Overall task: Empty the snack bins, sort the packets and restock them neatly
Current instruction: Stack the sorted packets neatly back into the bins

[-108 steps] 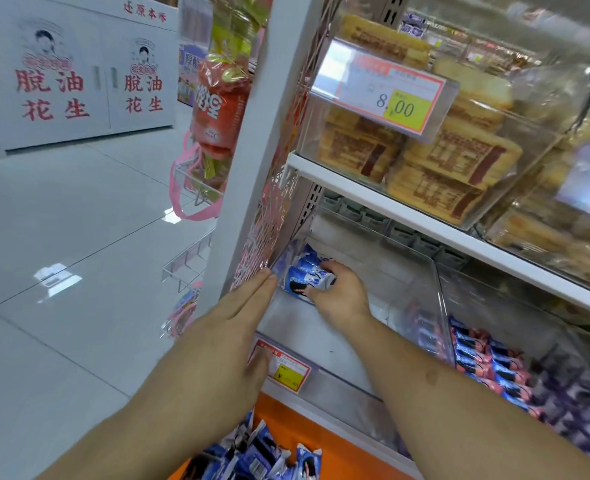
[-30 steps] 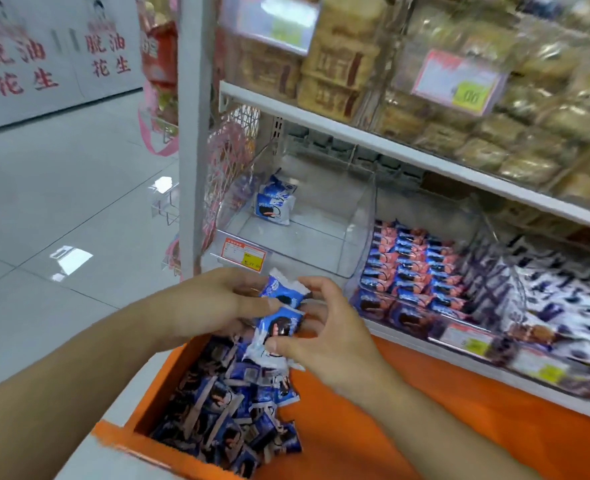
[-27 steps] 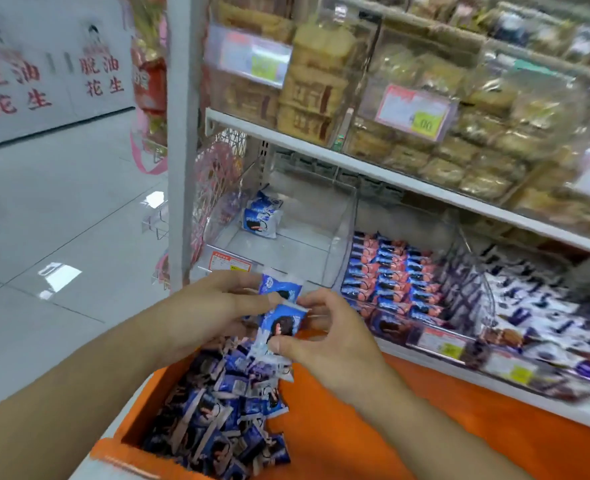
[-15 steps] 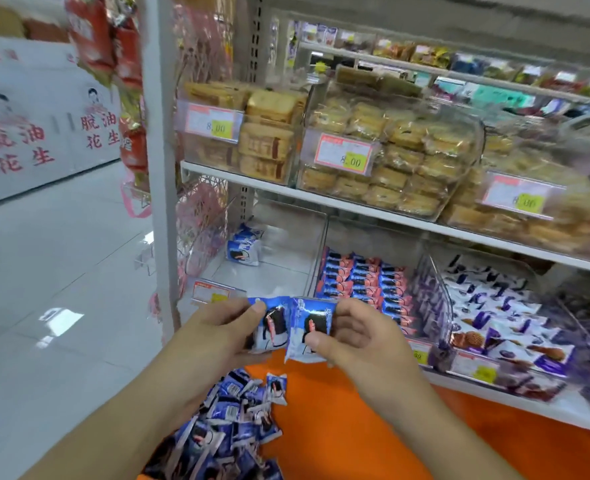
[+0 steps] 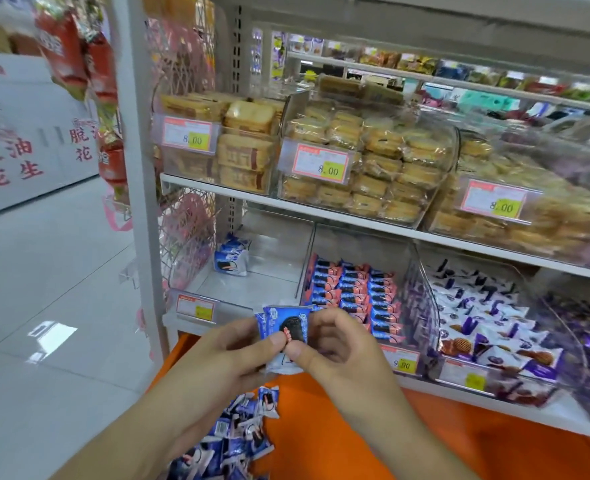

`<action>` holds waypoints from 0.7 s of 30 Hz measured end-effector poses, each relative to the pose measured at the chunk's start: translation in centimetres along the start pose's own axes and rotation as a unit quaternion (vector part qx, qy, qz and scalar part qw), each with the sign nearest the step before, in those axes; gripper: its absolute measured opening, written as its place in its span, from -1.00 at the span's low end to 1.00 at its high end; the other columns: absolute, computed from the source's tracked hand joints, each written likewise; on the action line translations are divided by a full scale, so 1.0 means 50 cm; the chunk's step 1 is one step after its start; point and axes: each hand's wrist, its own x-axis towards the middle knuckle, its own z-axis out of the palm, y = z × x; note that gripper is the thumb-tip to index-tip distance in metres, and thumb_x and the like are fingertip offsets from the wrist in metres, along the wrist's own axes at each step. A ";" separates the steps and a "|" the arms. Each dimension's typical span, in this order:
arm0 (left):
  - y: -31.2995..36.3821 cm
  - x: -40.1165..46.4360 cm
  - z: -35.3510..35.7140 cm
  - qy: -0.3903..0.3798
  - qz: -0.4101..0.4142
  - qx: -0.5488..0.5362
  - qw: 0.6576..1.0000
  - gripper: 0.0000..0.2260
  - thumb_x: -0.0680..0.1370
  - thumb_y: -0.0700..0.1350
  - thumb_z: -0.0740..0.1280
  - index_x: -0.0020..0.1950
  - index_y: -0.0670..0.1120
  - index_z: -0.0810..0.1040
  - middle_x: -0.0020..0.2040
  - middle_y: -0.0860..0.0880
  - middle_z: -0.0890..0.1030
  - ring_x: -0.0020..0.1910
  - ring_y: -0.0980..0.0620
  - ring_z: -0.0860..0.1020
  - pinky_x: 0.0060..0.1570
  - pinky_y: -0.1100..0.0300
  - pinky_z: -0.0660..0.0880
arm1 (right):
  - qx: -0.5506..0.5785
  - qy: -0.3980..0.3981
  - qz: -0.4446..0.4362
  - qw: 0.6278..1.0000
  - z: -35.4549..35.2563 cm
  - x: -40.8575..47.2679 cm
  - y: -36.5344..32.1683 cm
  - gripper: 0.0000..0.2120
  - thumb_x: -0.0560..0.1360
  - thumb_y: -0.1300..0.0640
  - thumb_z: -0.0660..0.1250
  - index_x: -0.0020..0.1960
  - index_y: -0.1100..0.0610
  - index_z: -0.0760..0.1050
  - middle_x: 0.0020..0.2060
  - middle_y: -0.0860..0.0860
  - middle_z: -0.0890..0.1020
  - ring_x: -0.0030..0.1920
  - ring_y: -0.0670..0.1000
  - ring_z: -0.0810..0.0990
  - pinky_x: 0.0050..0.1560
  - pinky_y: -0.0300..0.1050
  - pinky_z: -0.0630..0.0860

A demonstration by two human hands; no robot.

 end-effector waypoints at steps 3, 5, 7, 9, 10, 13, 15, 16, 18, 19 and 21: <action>-0.010 0.012 -0.006 -0.002 0.007 -0.005 1.000 -0.75 0.57 -0.04 0.49 0.25 0.05 0.70 0.20 -0.05 0.71 0.25 0.01 0.65 0.35 -0.01 0.48 | 0.056 -0.025 0.023 0.998 0.007 0.009 0.002 -0.63 0.44 0.01 0.60 0.20 -0.09 0.60 0.11 -0.19 0.72 0.18 -0.18 0.67 0.17 -0.21 0.61; -0.020 0.026 -0.016 0.004 0.027 -0.004 1.000 -0.71 0.51 0.05 0.49 0.23 0.16 0.71 0.21 -0.02 0.71 0.29 0.00 0.63 0.41 -0.09 0.44 | 0.068 -0.034 0.022 0.997 0.018 0.018 -0.003 -0.64 0.45 0.06 0.59 0.19 -0.11 0.59 0.08 -0.30 0.72 0.15 -0.27 0.66 0.04 -0.38 0.58; -0.019 0.035 -0.029 0.011 0.029 -0.005 1.000 -0.67 0.43 0.15 0.51 0.20 0.25 0.69 0.21 0.02 0.71 0.29 0.00 0.62 0.44 -0.14 0.41 | 0.075 -0.051 0.016 0.996 0.033 0.032 -0.009 -0.68 0.48 0.17 0.55 0.08 -0.16 0.54 -0.10 -0.45 0.69 0.00 -0.42 0.64 -0.11 -0.49 0.53; -0.015 0.041 -0.050 0.008 0.025 0.000 1.000 -0.56 0.38 0.24 0.56 0.24 0.28 0.66 0.17 0.08 0.71 0.21 0.04 0.62 0.44 -0.13 0.39 | 0.073 -0.057 0.009 0.996 0.046 0.048 -0.017 -0.65 0.46 0.20 0.56 0.04 -0.17 0.51 -0.20 -0.48 0.66 -0.09 -0.46 0.62 -0.17 -0.50 0.51; -0.011 0.044 -0.064 0.009 0.025 0.008 1.000 -0.54 0.37 0.26 0.58 0.25 0.30 0.66 0.12 0.13 0.72 0.14 0.08 0.62 0.42 -0.07 0.40 | 0.066 -0.056 0.005 0.996 0.053 0.058 -0.023 -0.64 0.43 0.17 0.57 0.04 -0.17 0.52 -0.20 -0.48 0.66 -0.09 -0.46 0.62 -0.18 -0.49 0.53; 0.009 0.067 -0.128 0.057 0.055 0.029 0.996 -0.42 0.28 0.33 0.59 0.28 0.32 0.62 0.19 0.23 0.67 0.24 0.18 0.59 0.43 0.02 0.38 | 0.046 -0.045 -0.003 0.998 0.077 0.113 -0.045 -0.67 0.44 0.15 0.59 0.04 -0.16 0.55 -0.15 -0.46 0.67 -0.05 -0.42 0.64 -0.17 -0.43 0.56; 0.034 0.093 -0.185 0.112 0.091 0.125 0.982 -0.45 0.38 0.36 0.52 0.35 0.36 0.53 0.30 0.30 0.55 0.28 0.26 0.51 0.35 0.16 0.39 | 0.017 -0.030 -0.008 0.999 0.101 0.175 -0.058 -0.72 0.46 0.14 0.60 0.06 -0.12 0.61 -0.08 -0.34 0.71 0.00 -0.30 0.68 -0.14 -0.39 0.58; 0.046 0.108 -0.216 0.148 0.112 0.229 0.956 -0.50 0.48 0.31 0.45 0.41 0.35 0.46 0.37 0.30 0.45 0.31 0.26 0.46 0.31 0.23 0.37 | -0.003 -0.023 -0.012 1.000 0.114 0.210 -0.062 -0.73 0.46 0.12 0.61 0.07 -0.10 0.62 -0.06 -0.24 0.73 0.01 -0.23 0.69 -0.11 -0.35 0.60; 0.047 0.143 -0.283 0.215 0.183 0.433 0.856 -0.47 0.62 0.15 0.34 0.58 0.23 0.28 0.53 0.21 0.28 0.47 0.14 0.32 0.40 0.25 0.24 | -0.068 -0.020 -0.014 0.997 0.145 0.293 -0.058 -0.71 0.44 0.09 0.62 0.08 -0.08 0.61 -0.04 -0.14 0.71 -0.05 -0.20 0.67 -0.14 -0.36 0.57; 0.036 0.162 -0.313 0.230 0.209 0.493 0.812 -0.43 0.65 0.10 0.30 0.64 0.15 0.20 0.59 0.16 0.22 0.54 0.09 0.24 0.47 0.23 0.18 | -0.106 -0.024 -0.009 0.994 0.163 0.339 -0.048 -0.70 0.43 0.07 0.62 0.09 -0.07 0.59 -0.03 -0.13 0.68 -0.09 -0.18 0.66 -0.19 -0.37 0.54; -0.003 0.192 -0.359 0.215 0.205 0.546 0.783 -0.36 0.67 0.10 0.26 0.69 0.11 0.05 0.67 0.16 0.09 0.62 0.08 0.14 0.53 0.23 0.09 | -0.169 -0.040 0.000 0.985 0.203 0.427 -0.014 -0.64 0.41 0.06 0.63 0.10 -0.03 0.54 -0.01 -0.08 0.63 -0.14 -0.11 0.62 -0.22 -0.24 0.55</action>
